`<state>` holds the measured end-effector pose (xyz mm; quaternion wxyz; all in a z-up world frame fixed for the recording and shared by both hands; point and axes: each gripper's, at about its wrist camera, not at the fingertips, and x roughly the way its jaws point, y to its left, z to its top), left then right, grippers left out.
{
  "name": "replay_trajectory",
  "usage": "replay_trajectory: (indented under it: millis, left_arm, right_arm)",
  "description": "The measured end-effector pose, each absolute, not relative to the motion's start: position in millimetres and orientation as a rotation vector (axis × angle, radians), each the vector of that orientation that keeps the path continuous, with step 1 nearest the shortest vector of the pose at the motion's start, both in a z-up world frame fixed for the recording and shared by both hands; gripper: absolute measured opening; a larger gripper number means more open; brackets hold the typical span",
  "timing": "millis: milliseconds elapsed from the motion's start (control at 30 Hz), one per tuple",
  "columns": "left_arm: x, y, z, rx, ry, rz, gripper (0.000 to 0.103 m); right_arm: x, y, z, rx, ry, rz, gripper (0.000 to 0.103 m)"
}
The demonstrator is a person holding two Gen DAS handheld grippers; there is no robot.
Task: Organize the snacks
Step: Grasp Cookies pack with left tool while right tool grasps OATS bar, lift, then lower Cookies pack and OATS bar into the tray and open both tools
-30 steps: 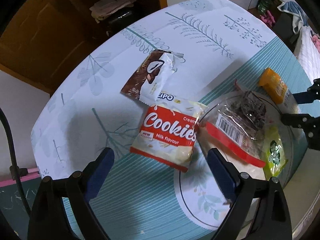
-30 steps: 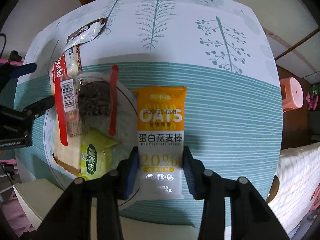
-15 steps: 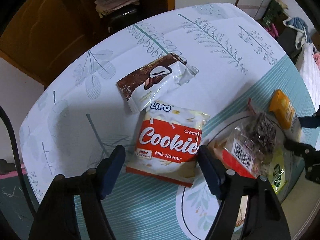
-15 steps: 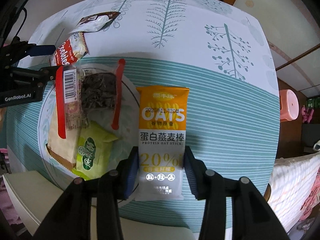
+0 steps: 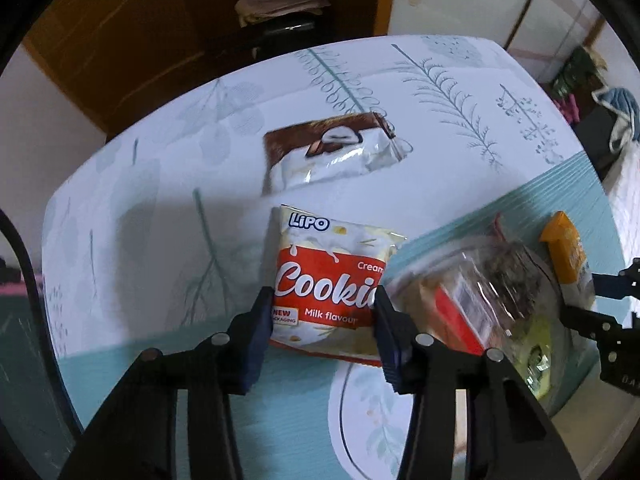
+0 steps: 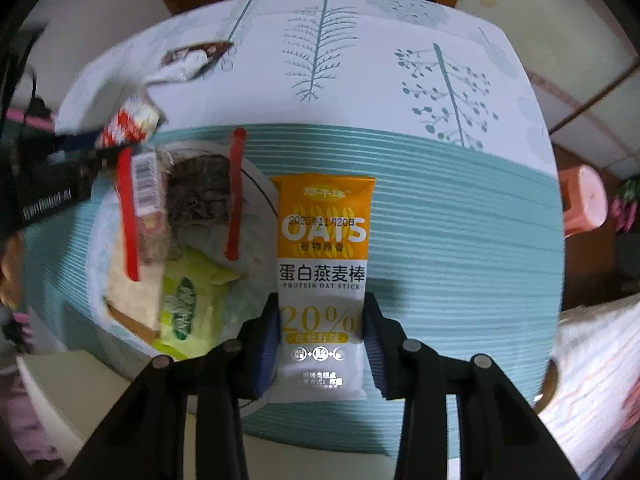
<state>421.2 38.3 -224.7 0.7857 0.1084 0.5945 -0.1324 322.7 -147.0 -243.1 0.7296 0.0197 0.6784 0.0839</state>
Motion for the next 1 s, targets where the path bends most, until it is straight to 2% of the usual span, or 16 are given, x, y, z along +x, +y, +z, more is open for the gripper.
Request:
replay_trajectory:
  millis: [133, 367, 567, 700, 833, 1000]
  left_arm:
    - [390.9, 46.9, -190.3, 0.215, 1.214, -0.274, 0.045]
    - [318.8, 73.0, -88.3, 0.142, 1.064, -0.25, 0.045]
    - [235.8, 75.3, -4.1, 0.054, 0.946, -0.28, 0.046]
    - [180.0, 69.2, 33.9, 0.0, 0.86, -0.306, 0.046]
    - [132.7, 62.4, 48.5, -0.036, 0.811, -0.33, 0.046]
    - [82.9, 47.8, 40.6, -0.015, 0.789, -0.333, 0.046]
  right_arm:
    - [313.9, -159.0, -215.4, 0.127, 1.395, 0.192, 0.039]
    - [285.1, -182.9, -134.5, 0.246, 1.175, 0.176, 0.039]
    - [225.4, -185.1, -64.6, 0.284, 1.021, 0.195, 0.039]
    - [167.9, -169.4, -26.5, 0.244, 0.919, 0.243, 0.039]
    - [116.6, -158.8, 1.1, 0.218, 0.831, 0.278, 0.04]
    - [68.9, -154.3, 19.5, 0.199, 0.732, 0.304, 0.04]
